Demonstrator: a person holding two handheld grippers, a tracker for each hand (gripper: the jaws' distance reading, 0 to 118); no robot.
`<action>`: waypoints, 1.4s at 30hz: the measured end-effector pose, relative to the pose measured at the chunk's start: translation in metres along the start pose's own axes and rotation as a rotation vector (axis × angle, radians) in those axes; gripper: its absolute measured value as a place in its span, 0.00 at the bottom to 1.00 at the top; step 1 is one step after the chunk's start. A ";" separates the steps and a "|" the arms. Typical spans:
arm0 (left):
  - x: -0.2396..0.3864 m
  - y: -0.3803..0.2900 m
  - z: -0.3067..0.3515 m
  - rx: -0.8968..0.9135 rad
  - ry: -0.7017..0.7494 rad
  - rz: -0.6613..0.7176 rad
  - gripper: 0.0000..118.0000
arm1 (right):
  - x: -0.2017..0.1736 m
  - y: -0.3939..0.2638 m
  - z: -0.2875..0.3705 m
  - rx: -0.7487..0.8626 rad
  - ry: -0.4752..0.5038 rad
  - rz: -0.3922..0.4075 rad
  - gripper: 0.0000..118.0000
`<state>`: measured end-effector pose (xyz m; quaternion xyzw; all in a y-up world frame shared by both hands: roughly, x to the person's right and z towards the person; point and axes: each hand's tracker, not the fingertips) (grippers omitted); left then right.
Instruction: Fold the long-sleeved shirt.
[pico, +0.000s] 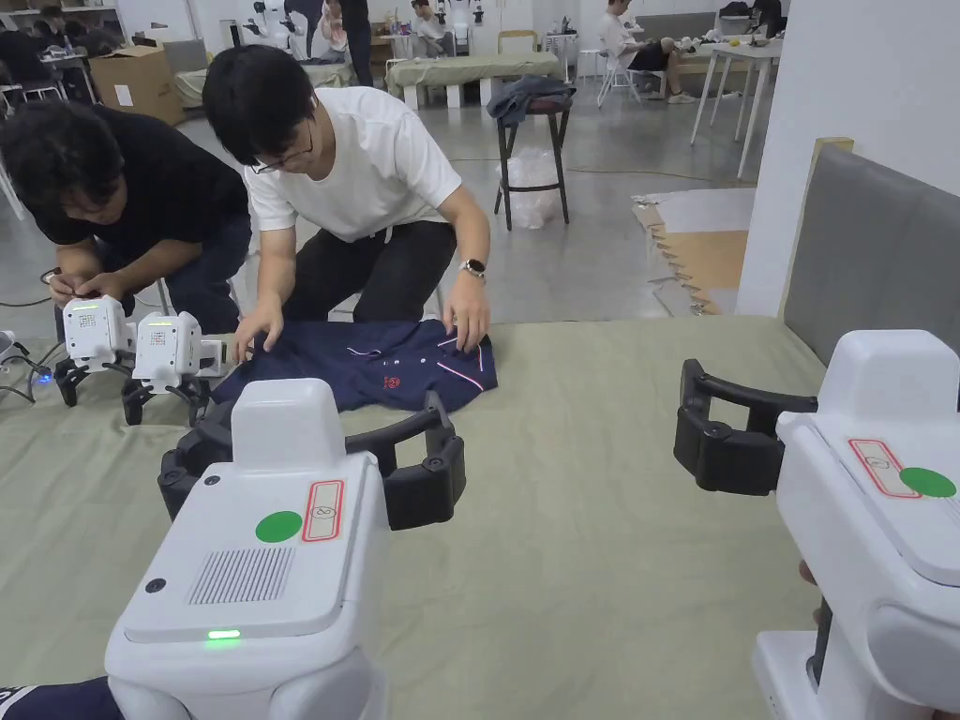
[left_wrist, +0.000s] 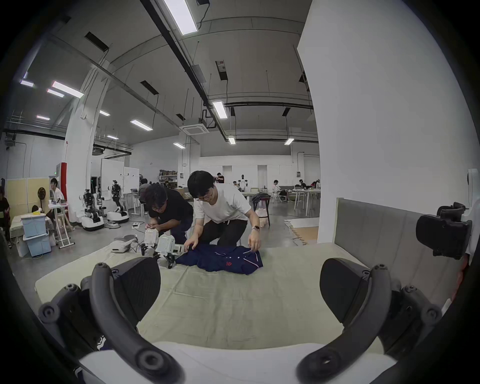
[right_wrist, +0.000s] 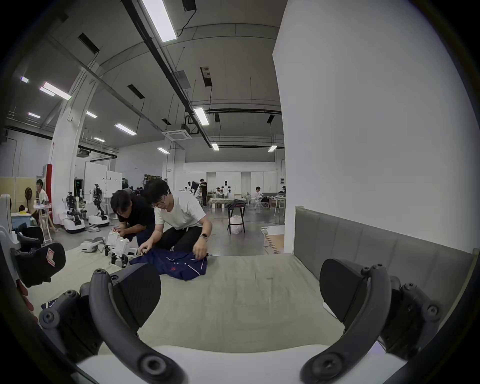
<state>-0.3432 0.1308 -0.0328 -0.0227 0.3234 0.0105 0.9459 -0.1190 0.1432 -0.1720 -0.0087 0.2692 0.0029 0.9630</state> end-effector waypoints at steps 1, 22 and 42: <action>0.000 0.000 0.000 -0.001 0.002 -0.001 0.94 | 0.000 0.000 0.000 -0.001 -0.001 -0.001 1.00; 0.005 0.001 0.001 0.002 -0.009 0.005 0.94 | 0.001 0.000 0.001 0.002 -0.005 0.004 1.00; 0.006 0.001 0.001 0.004 -0.008 0.004 0.94 | 0.002 -0.003 0.001 -0.010 0.013 -0.018 1.00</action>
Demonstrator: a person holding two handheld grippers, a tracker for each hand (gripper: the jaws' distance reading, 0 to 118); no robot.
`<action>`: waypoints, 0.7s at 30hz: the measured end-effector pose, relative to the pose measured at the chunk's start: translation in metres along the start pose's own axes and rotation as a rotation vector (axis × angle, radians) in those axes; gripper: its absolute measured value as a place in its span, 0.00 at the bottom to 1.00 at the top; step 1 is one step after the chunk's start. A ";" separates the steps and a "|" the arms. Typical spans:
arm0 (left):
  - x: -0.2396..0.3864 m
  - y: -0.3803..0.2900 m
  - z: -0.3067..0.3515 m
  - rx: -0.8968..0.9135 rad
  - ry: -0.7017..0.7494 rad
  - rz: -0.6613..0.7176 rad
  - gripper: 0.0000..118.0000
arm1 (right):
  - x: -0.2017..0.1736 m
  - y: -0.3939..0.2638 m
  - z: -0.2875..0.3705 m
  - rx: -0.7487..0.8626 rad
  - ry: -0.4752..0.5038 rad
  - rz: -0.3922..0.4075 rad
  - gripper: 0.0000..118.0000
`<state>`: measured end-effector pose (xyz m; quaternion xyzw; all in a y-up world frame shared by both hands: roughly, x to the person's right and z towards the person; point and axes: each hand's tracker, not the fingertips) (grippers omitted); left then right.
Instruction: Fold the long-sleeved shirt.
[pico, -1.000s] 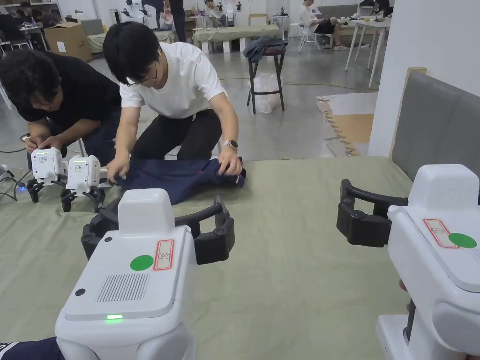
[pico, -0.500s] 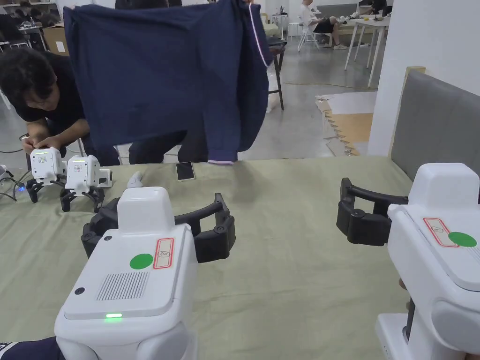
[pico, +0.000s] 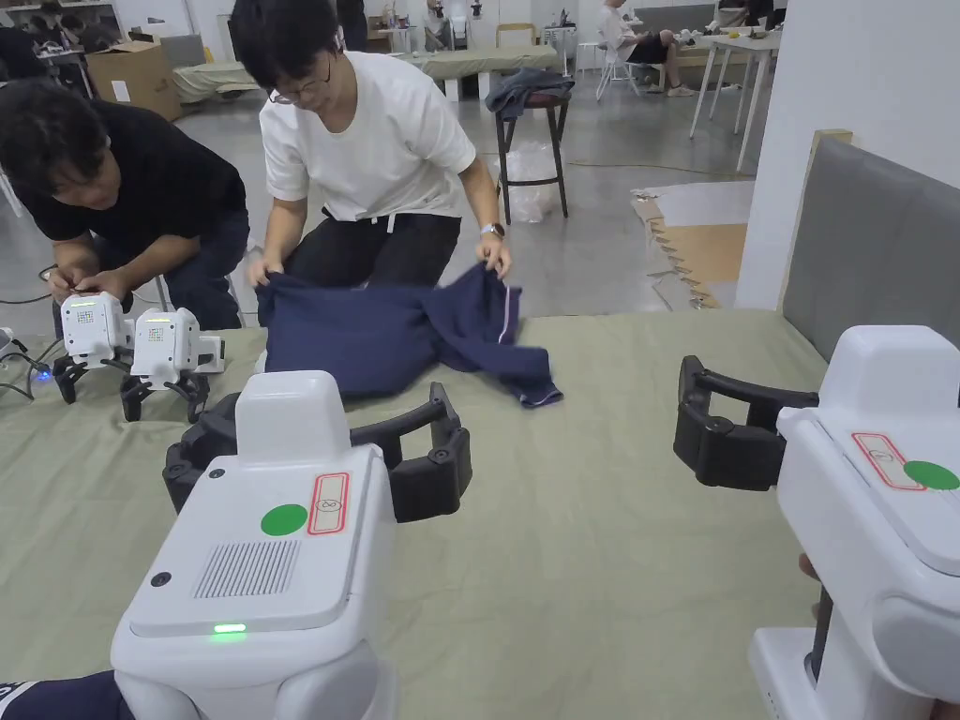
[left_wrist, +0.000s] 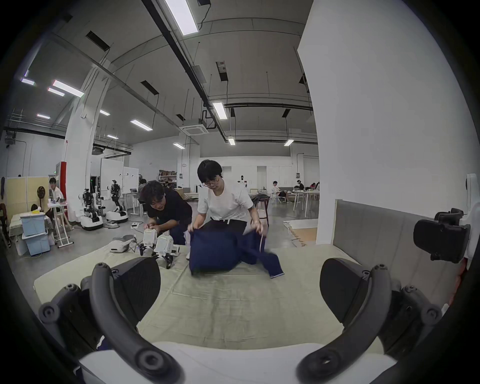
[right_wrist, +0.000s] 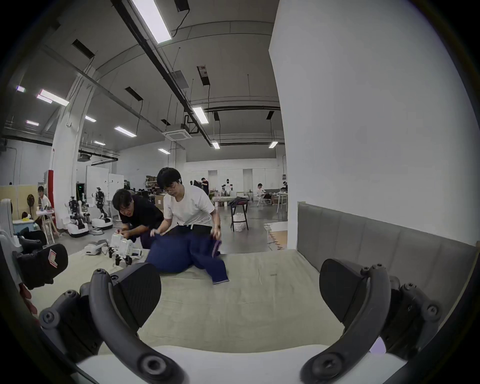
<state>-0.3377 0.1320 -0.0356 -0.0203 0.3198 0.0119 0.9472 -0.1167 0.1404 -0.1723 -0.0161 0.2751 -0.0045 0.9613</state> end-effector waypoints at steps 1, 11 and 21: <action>0.000 0.000 0.000 0.001 0.001 -0.001 0.94 | -0.001 0.000 0.000 0.001 -0.001 0.003 1.00; 0.000 -0.001 0.000 -0.007 0.005 0.001 0.94 | -0.011 -0.004 0.000 -0.001 -0.097 0.042 1.00; -0.003 -0.001 -0.001 -0.004 0.012 0.011 0.94 | -0.010 0.003 0.002 0.003 -0.070 0.015 0.99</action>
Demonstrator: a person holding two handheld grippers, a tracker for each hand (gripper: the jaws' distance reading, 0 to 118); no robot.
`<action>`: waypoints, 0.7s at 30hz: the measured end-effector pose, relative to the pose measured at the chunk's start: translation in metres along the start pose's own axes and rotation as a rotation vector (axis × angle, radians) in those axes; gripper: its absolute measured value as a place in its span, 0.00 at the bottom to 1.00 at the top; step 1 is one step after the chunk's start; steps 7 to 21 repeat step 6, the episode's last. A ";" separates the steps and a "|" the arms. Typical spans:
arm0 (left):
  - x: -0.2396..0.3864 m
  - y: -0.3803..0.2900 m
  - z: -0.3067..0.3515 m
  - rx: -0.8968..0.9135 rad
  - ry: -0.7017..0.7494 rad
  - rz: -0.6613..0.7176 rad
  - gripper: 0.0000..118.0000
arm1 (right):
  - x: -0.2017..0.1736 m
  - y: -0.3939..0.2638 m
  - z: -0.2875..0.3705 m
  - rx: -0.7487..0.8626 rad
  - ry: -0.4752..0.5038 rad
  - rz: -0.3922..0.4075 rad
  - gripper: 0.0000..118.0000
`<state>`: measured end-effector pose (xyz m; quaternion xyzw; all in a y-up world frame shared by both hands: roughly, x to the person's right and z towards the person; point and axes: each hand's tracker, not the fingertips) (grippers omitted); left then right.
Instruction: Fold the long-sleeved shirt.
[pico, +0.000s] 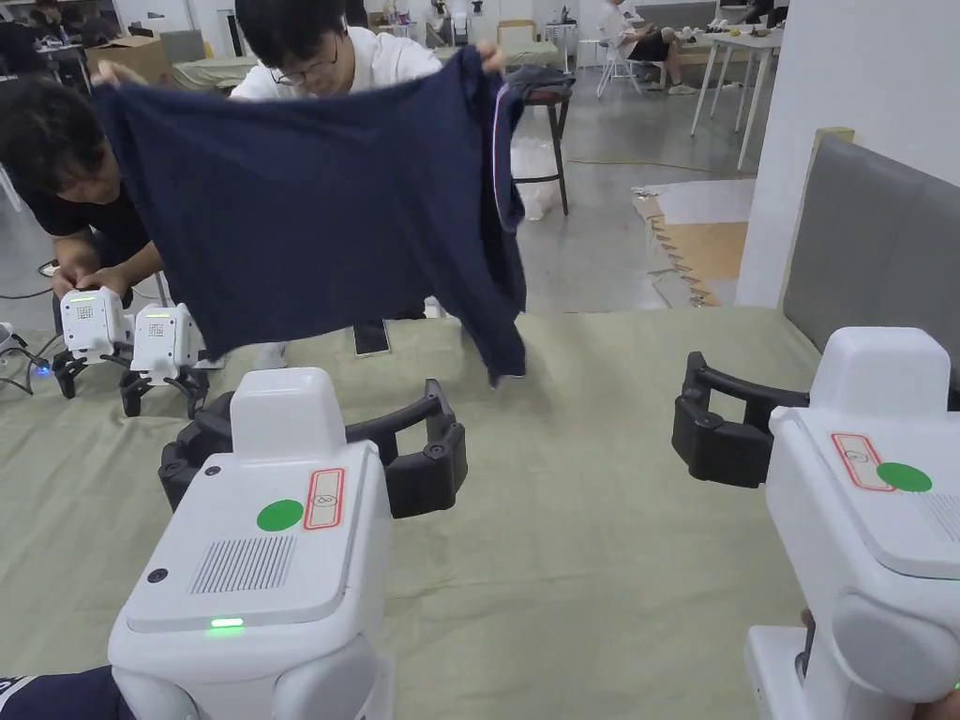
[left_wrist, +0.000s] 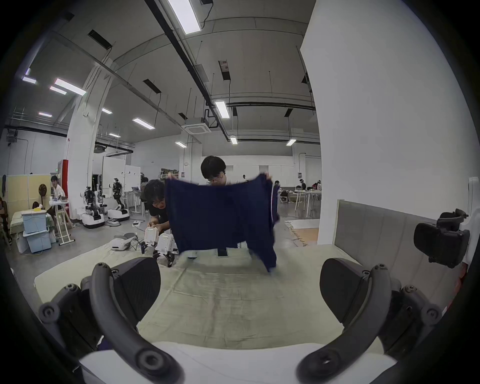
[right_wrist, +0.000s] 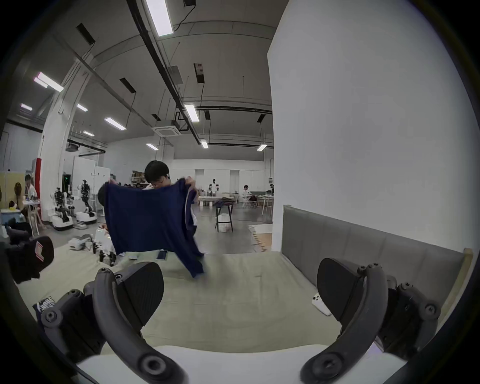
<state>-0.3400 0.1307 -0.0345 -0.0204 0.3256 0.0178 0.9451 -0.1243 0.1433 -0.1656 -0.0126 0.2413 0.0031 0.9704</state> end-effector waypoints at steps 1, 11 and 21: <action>0.000 0.000 0.000 0.001 0.001 0.001 0.94 | 0.002 0.001 -0.001 -0.007 0.017 -0.017 0.99; -0.002 0.001 -0.001 0.006 0.003 0.004 0.94 | -0.001 0.002 -0.002 0.006 0.007 0.005 0.99; -0.002 0.001 -0.001 0.006 0.003 0.004 0.94 | -0.001 0.002 -0.002 0.006 0.007 0.005 0.99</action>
